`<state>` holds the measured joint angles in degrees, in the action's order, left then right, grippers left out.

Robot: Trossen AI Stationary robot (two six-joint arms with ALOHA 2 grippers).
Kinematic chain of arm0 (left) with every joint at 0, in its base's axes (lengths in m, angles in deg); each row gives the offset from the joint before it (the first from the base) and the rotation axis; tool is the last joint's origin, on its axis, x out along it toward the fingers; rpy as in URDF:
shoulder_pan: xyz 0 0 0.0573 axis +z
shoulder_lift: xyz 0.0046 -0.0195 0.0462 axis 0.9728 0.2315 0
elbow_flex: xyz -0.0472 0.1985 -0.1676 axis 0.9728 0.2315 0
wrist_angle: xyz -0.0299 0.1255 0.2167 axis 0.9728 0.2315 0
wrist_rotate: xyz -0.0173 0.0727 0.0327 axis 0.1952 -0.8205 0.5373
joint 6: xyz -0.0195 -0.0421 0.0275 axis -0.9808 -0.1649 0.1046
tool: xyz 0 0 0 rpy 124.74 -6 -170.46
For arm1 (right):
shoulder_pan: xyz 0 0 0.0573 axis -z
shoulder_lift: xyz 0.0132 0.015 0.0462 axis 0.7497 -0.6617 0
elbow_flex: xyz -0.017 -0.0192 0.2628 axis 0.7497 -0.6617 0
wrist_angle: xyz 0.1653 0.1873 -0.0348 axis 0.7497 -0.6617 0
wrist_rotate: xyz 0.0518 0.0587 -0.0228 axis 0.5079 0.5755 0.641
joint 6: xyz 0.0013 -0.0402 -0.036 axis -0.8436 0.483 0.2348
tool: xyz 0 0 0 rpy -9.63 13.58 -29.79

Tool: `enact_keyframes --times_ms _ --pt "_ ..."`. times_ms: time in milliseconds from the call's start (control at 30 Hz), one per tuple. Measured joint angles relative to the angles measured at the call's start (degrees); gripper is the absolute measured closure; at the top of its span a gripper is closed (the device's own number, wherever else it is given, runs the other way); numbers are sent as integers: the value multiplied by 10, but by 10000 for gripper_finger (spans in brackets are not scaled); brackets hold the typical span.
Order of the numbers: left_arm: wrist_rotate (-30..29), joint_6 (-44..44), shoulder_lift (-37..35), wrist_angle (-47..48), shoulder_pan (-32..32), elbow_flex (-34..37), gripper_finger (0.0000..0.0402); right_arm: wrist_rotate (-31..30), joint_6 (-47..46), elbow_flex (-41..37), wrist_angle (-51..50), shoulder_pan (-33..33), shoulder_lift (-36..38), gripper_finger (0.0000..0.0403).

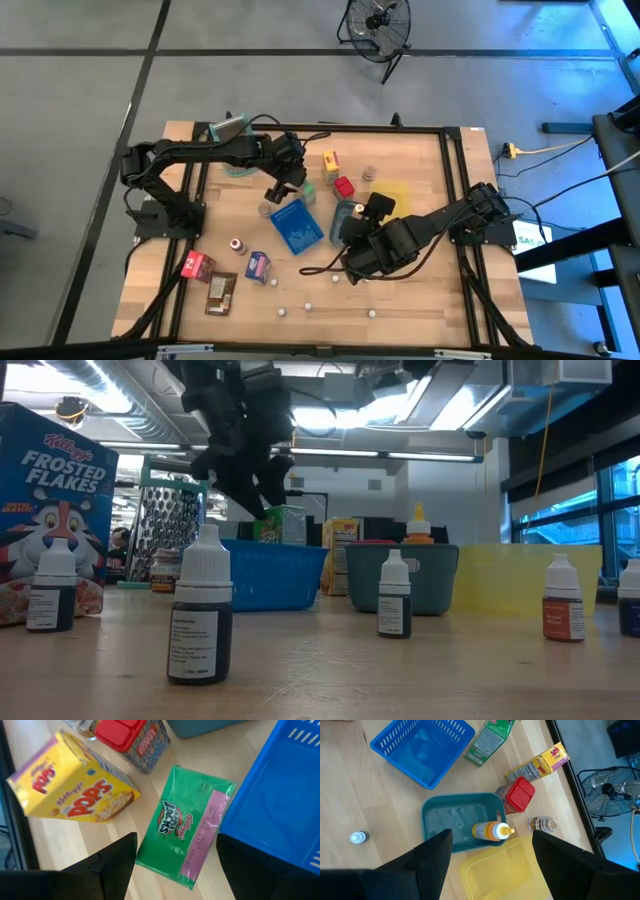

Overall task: Pick & Place Kitchen Items
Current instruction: Put the green cereal box into the yellow bin

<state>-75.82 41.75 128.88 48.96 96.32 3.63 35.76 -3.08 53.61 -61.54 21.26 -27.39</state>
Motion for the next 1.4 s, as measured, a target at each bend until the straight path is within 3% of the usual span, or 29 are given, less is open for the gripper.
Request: enact_keyframes --times_ms 433,833,967,1167,1400 --pt "0 -1 35 -16 0 0 145 0 0 0 0 0 0 126" --pt "-59 -5 40 -17 -1 0 264 -1 0 0 0 0 0 126" --pt "-61 -15 37 -6 -3 0 282 -15 0 0 0 0 0 126" --pt "-76 -44 -2 45 -6 0 271 -63 0 0 0 0 0 126" --pt "-94 -73 -108 58 -16 0 281 -119 14 0 12 4 0 126"
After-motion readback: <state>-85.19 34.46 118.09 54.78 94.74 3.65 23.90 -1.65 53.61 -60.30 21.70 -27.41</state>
